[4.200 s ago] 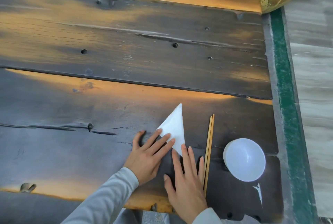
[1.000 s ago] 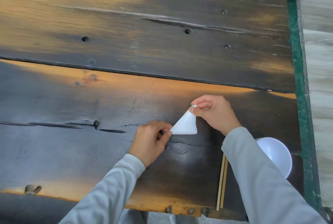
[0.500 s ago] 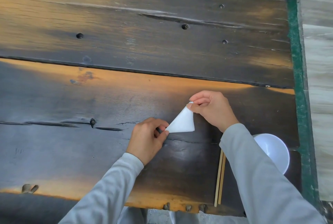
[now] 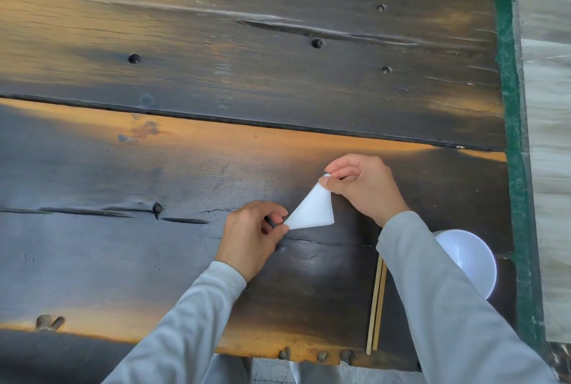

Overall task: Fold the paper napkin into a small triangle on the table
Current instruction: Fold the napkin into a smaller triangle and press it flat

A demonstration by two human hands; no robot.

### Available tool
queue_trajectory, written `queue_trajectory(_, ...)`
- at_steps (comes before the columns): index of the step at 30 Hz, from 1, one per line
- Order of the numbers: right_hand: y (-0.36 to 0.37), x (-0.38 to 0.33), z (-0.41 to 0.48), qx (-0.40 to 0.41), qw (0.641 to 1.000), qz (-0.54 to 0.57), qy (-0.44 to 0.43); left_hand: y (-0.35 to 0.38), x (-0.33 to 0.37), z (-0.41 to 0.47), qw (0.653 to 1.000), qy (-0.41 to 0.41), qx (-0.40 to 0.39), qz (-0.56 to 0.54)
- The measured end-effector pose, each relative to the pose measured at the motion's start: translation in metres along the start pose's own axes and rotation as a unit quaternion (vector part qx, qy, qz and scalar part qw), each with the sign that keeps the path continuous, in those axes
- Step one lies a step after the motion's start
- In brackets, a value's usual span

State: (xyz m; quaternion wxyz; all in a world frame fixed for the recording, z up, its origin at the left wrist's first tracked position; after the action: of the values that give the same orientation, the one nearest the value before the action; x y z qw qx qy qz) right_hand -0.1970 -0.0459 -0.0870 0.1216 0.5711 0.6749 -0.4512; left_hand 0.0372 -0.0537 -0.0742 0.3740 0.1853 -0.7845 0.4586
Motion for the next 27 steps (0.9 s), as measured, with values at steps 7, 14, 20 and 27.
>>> queue_trajectory(7, 0.001, -0.001, 0.0, 0.014, 1.0, -0.013, -0.002, -0.007, -0.005, 0.01, 0.997, -0.004, 0.0, 0.082)
queue_trajectory(14, 0.003, -0.001, -0.002, 0.05, 0.999, 0.013, 0.007, -0.013, -0.011, 0.011, 0.988, 0.009, -0.007, 0.153)
queue_trajectory(20, 0.004, 0.001, -0.005, 0.069, 0.995, 0.07, 0.028, -0.015, -0.011, 0.013, 0.988, 0.027, -0.017, 0.154)
queue_trajectory(27, 0.001, 0.001, -0.003, 0.057, 0.996, 0.065, 0.031, -0.017, -0.013, 0.013, 0.987, 0.039, -0.023, 0.152)
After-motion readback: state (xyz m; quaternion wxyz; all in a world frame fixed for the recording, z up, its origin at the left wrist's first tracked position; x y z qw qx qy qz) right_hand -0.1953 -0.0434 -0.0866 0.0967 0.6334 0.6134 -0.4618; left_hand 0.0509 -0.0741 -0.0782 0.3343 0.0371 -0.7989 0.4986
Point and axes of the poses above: each hand's wrist, its own z-axis towards the middle knuckle, its own y-axis out of the palm, x = y × z, the point moved 3 cm from there along z, towards the middle knuckle, and after that the axes turned 6 degrees about y, right-handed, at the moved point
